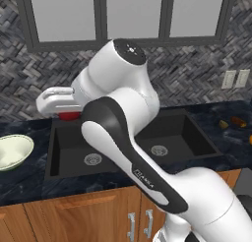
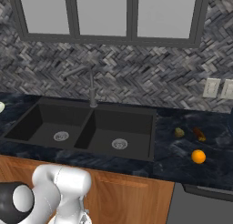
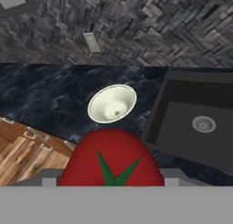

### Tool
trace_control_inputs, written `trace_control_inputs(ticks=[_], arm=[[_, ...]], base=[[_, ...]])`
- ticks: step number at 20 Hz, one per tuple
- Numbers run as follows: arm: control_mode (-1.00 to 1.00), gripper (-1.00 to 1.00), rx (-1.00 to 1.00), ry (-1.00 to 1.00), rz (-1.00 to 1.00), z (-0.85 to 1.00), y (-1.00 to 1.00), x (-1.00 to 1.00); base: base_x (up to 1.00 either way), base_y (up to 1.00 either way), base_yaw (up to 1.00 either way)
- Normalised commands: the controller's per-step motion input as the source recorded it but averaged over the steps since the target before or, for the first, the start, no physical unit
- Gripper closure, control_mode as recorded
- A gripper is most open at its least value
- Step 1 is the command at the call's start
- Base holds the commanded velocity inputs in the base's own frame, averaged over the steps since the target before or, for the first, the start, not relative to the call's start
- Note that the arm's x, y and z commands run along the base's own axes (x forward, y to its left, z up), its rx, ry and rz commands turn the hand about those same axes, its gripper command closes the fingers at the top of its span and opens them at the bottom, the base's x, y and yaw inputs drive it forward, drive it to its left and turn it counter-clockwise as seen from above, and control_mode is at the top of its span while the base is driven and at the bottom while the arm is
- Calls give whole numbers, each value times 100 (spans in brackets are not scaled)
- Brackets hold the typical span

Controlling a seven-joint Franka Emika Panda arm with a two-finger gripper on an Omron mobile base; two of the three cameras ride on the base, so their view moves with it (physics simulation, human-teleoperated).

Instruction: There is a mixed pile of frozen fruits and vegetables on the counter. Locate all the frozen vegetables and place the items in a bowl on the counter. Take all the frozen fruits and defrost them in a running sink.

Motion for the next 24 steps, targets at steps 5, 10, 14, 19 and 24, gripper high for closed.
trace_control_inputs(ticks=[5, 10, 14, 19, 24], arm=[[-100, 100, -1, 1, 0, -12, 29, 33], [-100, 100, 0, 2, 0, -25, 21, 29], [-100, 100, 0, 2, 0, -28, 23, 31], [-100, 100, 0, 1, 0, -23, 25, 30], [-100, 100, 0, 0, 0, -17, 23, 24]], base=[[0, 0, 0], [0, 0, 0], [0, 0, 0], [0, 0, 0], [0, 0, 0]])
